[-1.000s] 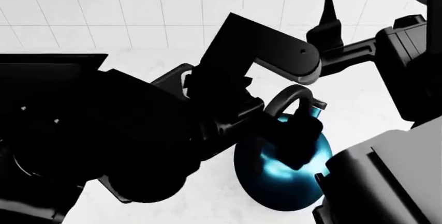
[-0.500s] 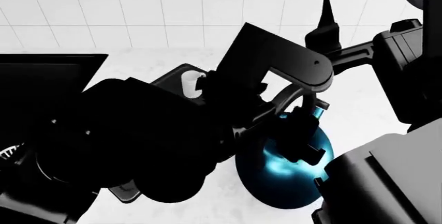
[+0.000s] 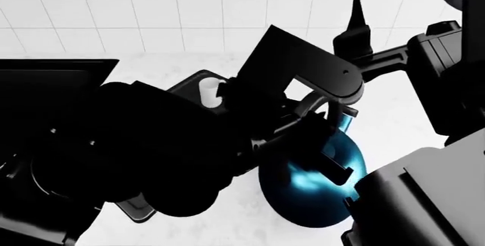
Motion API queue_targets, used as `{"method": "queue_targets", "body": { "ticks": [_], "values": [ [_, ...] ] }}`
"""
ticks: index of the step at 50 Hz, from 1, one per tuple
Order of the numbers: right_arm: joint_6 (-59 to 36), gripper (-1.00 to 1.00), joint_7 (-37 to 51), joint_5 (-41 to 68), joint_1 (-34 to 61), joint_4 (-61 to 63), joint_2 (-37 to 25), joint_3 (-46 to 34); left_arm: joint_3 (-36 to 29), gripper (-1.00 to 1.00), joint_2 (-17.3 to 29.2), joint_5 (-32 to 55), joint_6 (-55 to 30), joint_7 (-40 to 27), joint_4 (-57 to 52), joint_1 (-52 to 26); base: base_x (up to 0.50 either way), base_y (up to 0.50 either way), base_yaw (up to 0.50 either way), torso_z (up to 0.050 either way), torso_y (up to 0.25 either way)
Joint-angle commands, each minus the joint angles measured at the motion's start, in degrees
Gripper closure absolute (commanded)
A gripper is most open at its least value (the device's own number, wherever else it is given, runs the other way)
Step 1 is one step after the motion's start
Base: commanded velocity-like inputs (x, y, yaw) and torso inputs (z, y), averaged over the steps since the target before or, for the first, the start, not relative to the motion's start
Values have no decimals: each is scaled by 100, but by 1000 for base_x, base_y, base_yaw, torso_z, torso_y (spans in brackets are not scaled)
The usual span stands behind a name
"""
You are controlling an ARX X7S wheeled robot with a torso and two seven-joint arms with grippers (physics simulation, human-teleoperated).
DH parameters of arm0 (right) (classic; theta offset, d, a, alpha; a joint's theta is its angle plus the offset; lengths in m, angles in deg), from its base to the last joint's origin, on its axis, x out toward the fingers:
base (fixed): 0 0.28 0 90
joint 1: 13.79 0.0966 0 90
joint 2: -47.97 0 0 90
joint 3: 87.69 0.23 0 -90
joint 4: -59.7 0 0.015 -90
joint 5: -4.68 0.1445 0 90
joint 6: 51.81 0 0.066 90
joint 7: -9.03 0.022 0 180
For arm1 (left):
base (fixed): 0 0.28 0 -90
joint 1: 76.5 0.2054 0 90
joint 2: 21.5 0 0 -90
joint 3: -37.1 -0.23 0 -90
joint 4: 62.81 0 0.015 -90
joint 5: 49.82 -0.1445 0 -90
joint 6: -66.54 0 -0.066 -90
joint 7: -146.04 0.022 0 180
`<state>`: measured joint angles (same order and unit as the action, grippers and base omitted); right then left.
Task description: Pick the kettle from the counter and place it on the tray. Then pick the mug from the cabinet and place it on the tray. Then close the cabinet doors.
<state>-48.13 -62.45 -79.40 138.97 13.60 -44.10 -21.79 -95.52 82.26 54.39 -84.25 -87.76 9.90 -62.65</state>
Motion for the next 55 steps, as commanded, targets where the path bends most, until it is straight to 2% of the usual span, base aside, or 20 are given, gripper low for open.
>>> {"method": "queue_targets", "body": {
  "ticks": [1, 11, 28, 43, 55],
  "values": [
    [-20, -100, 5, -7, 24, 3, 13, -20, 44, 100, 307, -46, -67, -291, 211, -355, 0, 0, 0, 0, 0],
    [-30, -100, 16, -2, 81, -20, 28, -64, 213, 100, 692, -168, -119, -75, 406, -573, 0, 0, 0, 0, 0],
    [-31, -100, 106, 46, 89, -21, 20, -102, 503, 100, 1038, 673, -104, -545, 277, -1192, 0, 0, 0, 0, 0],
    [17, -100, 489, 515, 27, 37, 1, 11, 869, 100, 1995, 1193, -254, -745, 170, -1652, 0, 0, 0, 0, 1],
    [58, -100, 982, 1056, -67, 62, -13, 60, 1138, 100, 2789, 1546, -269, -894, -97, -1633, 0, 0, 0, 0, 1]
  ]
}}
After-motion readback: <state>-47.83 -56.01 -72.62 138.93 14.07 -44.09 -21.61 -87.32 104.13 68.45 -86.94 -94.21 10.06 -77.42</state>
